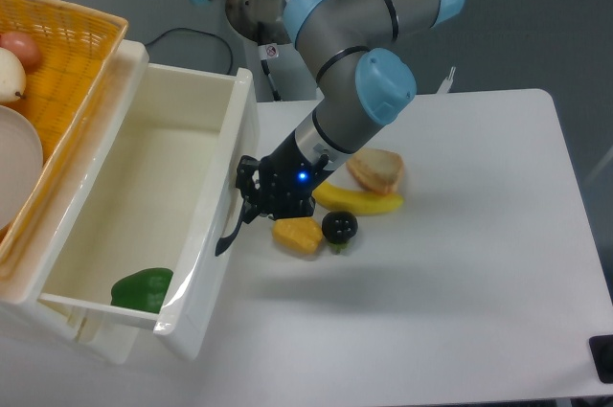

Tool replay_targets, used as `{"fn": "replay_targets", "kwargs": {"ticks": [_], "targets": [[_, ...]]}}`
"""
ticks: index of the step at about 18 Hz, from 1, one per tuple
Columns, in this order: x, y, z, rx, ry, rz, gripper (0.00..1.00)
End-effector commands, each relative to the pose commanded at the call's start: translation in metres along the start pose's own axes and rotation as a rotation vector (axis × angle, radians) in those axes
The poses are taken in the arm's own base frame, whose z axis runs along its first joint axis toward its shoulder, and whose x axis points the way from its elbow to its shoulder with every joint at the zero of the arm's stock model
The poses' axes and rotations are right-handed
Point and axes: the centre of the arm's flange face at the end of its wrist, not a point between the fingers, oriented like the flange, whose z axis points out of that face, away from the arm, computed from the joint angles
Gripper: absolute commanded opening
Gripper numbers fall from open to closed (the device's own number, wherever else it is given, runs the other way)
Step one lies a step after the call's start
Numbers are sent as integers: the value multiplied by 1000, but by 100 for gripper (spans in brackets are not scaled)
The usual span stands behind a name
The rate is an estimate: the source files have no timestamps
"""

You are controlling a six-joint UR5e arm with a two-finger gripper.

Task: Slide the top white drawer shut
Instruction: 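Push the drawer front inward into the cabinet with the gripper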

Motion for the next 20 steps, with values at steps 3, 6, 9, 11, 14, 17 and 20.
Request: {"fn": "replay_targets", "kwargs": {"ticks": [3, 6, 9, 11, 14, 17, 20], "targets": [[1, -1, 1, -1, 0, -4, 12], [7, -3, 6, -8, 5, -1, 12], [13, -5, 12, -15, 10, 8, 12], [15, -5, 13, -17, 11, 3, 12], [20, -7, 18, -22, 14, 4, 12], [26, -10, 23, -28, 19, 3, 12], [30, -11, 26, -33, 22, 4, 12]]}}
